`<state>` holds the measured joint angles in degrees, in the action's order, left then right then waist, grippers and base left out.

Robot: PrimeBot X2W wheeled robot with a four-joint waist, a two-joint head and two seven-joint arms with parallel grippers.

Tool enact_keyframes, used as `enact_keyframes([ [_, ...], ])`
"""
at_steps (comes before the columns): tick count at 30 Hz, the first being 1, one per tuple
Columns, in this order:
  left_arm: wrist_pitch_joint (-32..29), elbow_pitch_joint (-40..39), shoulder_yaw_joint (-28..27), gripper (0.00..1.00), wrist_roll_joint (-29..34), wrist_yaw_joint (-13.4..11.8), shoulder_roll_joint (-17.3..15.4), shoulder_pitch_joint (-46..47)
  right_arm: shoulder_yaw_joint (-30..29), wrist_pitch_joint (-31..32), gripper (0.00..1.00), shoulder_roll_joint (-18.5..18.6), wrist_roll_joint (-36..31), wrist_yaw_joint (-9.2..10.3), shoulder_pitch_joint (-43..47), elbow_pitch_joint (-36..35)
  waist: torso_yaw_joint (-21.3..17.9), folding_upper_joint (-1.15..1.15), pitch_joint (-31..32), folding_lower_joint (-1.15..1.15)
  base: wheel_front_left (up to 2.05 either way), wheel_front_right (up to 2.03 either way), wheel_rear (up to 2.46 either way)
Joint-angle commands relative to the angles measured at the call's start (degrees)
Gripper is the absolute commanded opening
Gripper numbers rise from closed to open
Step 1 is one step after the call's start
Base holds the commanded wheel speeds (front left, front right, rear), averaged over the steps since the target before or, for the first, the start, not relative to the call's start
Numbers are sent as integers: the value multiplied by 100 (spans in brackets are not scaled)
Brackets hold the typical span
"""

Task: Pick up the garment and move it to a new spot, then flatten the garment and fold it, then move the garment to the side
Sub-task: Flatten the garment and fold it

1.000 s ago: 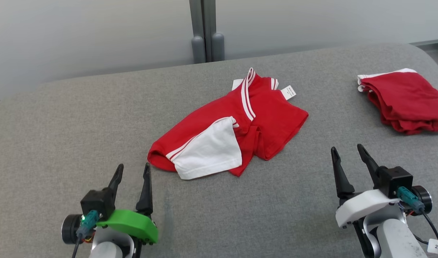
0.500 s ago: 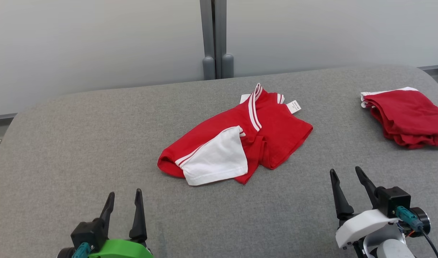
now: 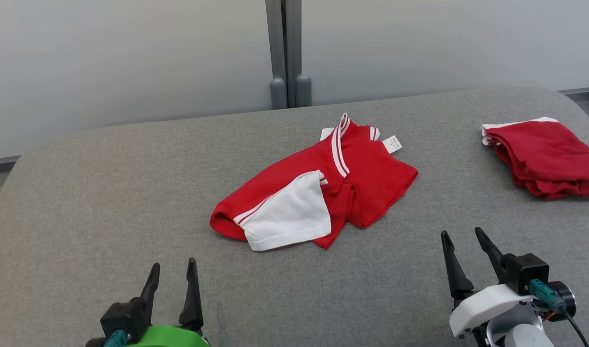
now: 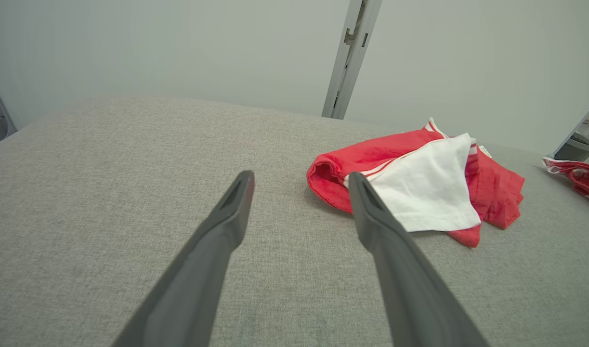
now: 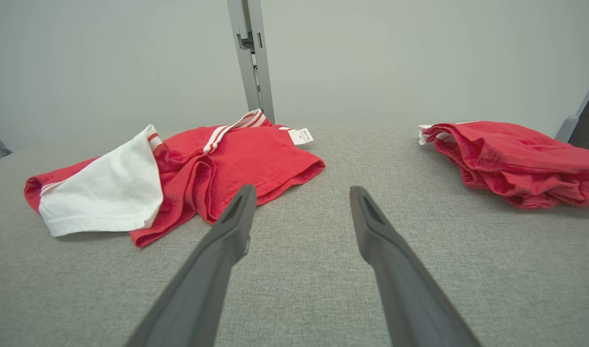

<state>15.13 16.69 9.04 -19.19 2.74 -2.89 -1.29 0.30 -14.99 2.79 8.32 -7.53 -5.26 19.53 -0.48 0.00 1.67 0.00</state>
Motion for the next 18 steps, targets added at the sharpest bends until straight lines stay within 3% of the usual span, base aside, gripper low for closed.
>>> enact_keyframes([
  [1,0,-23,-1,100,-42,-25,-3,12,9,-27,100,22,-9,9,20,17,0,0,2,0,0,0,0],
  [18,0,-36,77,100,-67,-59,-3,88,9,-27,100,22,20,9,-1,-13,48,0,-53,0,0,0,0],
])
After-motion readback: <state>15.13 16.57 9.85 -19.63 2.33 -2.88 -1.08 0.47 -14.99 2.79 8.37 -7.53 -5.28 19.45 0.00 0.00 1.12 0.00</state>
